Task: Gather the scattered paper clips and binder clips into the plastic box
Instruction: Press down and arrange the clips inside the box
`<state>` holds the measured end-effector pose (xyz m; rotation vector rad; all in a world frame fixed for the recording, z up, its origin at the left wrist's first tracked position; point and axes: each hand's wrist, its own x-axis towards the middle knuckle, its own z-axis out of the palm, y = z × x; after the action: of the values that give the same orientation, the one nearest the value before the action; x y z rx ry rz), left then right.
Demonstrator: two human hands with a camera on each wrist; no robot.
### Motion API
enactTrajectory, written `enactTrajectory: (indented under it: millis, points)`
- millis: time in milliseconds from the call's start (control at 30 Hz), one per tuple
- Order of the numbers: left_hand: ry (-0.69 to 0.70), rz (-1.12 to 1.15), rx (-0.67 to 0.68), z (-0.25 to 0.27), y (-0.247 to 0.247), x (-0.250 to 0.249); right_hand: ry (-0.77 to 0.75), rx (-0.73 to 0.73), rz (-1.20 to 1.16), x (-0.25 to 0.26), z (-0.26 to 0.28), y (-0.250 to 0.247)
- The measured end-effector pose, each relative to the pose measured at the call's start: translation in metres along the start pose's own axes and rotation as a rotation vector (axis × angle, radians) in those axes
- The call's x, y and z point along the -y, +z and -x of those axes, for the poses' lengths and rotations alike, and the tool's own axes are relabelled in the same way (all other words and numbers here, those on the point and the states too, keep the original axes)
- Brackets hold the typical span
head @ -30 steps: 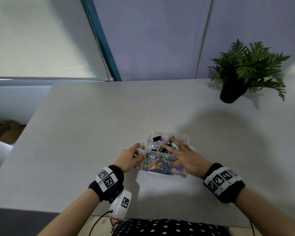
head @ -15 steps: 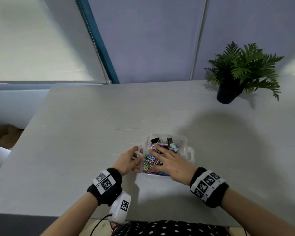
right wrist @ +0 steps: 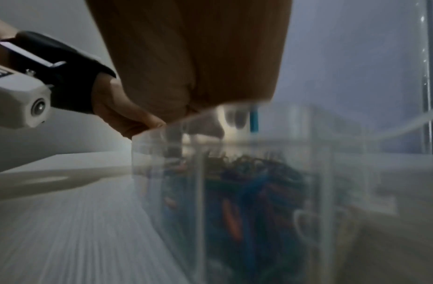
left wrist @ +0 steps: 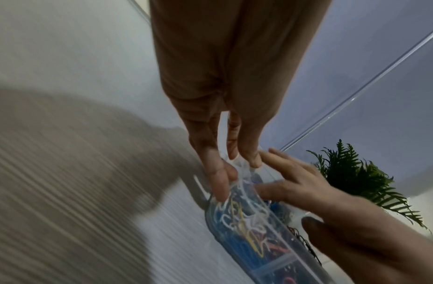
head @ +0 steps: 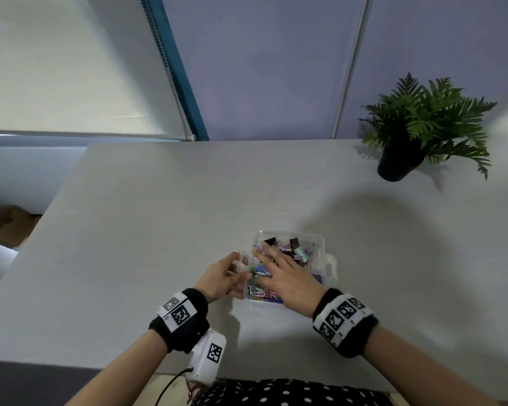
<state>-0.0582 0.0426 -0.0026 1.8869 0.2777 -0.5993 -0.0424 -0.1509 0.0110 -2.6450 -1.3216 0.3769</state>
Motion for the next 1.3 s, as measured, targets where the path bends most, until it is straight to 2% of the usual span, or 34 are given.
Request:
enactTrajectory:
  millis: [133,233,267,333,400,500,567,633,700,733,867,1033,1300]
  points:
    - [-0.003,0.038,0.003,-0.001,-0.001,0.007,-0.019,0.057,-0.029,-0.012,0.014,0.002]
    - [-0.002,0.04,0.005,-0.001,-0.001,0.006,-0.044,0.042,-0.076,-0.026,0.028,0.001]
    - [0.001,0.04,0.006,-0.002,-0.001,0.007,-0.043,0.009,-0.089,-0.031,0.032,0.002]
    - [0.009,0.049,0.0,-0.002,-0.002,0.007,-0.002,-0.151,-0.122,-0.038,0.04,0.003]
    - [0.024,0.034,-0.012,-0.001,-0.001,0.008,0.113,-0.354,-0.215,-0.045,0.053,0.002]
    - [0.044,0.031,-0.053,0.002,-0.001,0.008,0.475,-0.543,-0.446,-0.058,0.078,0.002]
    - [0.059,0.032,-0.072,0.003,0.001,0.007,0.728,-0.501,-0.668,-0.064,0.091,0.003]
    - [0.071,-0.01,-0.093,0.0,0.002,0.004,0.843,-0.32,-0.938,-0.065,0.093,0.007]
    - [0.088,-0.02,-0.101,-0.004,0.005,-0.004,0.812,-0.203,-1.035,-0.061,0.087,0.009]
    - [0.093,-0.017,-0.097,-0.007,0.007,-0.007,0.785,-0.192,-1.029,-0.059,0.082,0.01]
    - [0.082,0.06,-0.099,-0.015,0.009,-0.017,0.79,-0.251,-0.922,-0.06,0.067,0.004]
    - [0.078,0.123,-0.105,-0.023,0.002,-0.019,0.772,-0.197,-0.901,-0.069,0.054,-0.002]
    - [0.07,0.179,-0.141,-0.042,-0.008,-0.024,0.751,-0.198,-0.925,-0.087,0.032,-0.008]
